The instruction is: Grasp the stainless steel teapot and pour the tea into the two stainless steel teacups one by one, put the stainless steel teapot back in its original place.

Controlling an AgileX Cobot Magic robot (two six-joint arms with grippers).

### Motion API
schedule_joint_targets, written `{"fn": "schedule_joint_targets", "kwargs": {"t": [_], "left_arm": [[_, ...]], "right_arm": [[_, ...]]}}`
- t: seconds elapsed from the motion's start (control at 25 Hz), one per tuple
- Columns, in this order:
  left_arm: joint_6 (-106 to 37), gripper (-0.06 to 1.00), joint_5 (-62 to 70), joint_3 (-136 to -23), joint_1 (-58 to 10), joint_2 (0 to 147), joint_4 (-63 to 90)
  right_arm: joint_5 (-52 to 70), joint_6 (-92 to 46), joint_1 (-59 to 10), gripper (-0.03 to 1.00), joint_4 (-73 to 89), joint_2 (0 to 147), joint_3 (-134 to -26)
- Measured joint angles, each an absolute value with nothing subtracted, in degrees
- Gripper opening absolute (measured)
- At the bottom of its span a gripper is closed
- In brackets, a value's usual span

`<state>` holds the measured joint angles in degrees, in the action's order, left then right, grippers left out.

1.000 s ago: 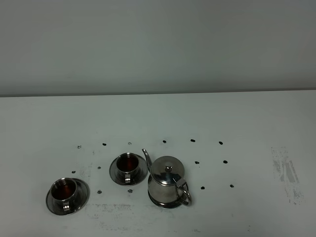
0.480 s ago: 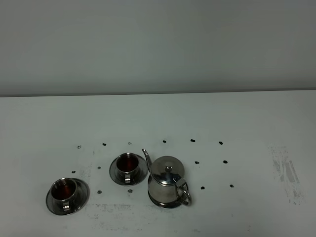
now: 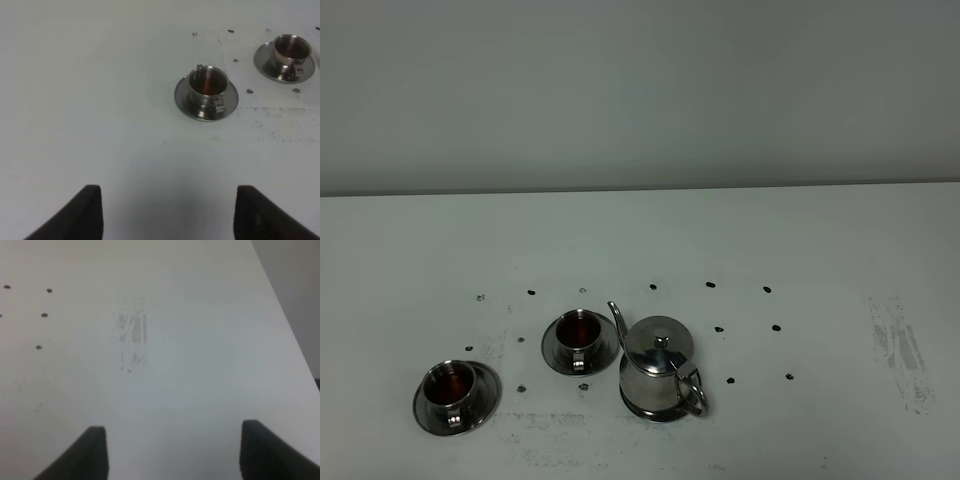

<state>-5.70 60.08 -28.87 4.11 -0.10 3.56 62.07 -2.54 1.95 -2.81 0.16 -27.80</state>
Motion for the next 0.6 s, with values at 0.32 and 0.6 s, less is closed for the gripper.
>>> {"fn": "schedule_joint_targets", "kwargs": {"t": [0.32,0.6], "left_arm": [[-5.7,0.61,60.08,-28.87,4.11,-0.1,3.56],[-5.7,0.61,60.08,-28.87,4.11,-0.1,3.56]], "right_arm": [[62.07,-2.56,1.95,0.57,-2.81,0.16,-27.8],[62.07,-2.56,1.95,0.57,-2.81,0.16,-27.8]]}}
